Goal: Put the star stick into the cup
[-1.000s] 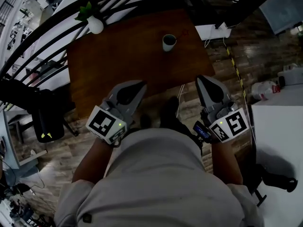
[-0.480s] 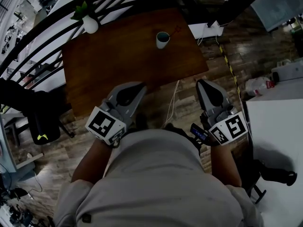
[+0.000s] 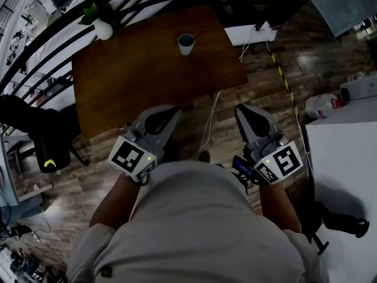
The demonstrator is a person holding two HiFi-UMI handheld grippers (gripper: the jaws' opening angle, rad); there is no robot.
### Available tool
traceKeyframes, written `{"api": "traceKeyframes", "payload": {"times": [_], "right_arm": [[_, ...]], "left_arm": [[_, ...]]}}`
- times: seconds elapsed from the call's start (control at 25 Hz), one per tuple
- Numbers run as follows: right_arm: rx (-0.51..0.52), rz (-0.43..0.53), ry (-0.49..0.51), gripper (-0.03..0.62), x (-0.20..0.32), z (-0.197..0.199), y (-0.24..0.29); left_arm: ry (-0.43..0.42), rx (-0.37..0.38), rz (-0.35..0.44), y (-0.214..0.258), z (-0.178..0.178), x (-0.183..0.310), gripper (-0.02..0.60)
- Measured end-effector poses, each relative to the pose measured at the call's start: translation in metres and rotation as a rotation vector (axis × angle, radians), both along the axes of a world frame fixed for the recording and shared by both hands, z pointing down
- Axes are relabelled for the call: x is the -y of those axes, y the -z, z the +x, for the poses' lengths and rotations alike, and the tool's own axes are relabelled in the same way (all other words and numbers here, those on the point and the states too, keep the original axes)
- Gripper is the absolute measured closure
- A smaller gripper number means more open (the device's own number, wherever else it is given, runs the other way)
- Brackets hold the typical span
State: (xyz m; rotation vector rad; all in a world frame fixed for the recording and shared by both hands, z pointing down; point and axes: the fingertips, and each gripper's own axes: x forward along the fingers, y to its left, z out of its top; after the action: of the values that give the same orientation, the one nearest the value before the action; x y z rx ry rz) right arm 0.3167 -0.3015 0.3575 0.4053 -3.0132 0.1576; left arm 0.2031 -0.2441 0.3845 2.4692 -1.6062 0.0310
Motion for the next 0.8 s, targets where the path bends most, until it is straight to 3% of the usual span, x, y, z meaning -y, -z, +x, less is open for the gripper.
{"api": "traceKeyframes", "payload": {"times": [0.44,0.8], "right_arm": [[-0.001,-0.013,0.088,0.586,-0.03,0.111,-0.023],[0.007,-0.03,0.107,0.586,-0.032,0.153,-0.028]], "left_arm": [[0.11,-0.014,-0.037,-0.024,0.109,-0.035,0.578],[0.148,0.0,-0.045,-0.025,0.142,-0.04,0.578]]}}
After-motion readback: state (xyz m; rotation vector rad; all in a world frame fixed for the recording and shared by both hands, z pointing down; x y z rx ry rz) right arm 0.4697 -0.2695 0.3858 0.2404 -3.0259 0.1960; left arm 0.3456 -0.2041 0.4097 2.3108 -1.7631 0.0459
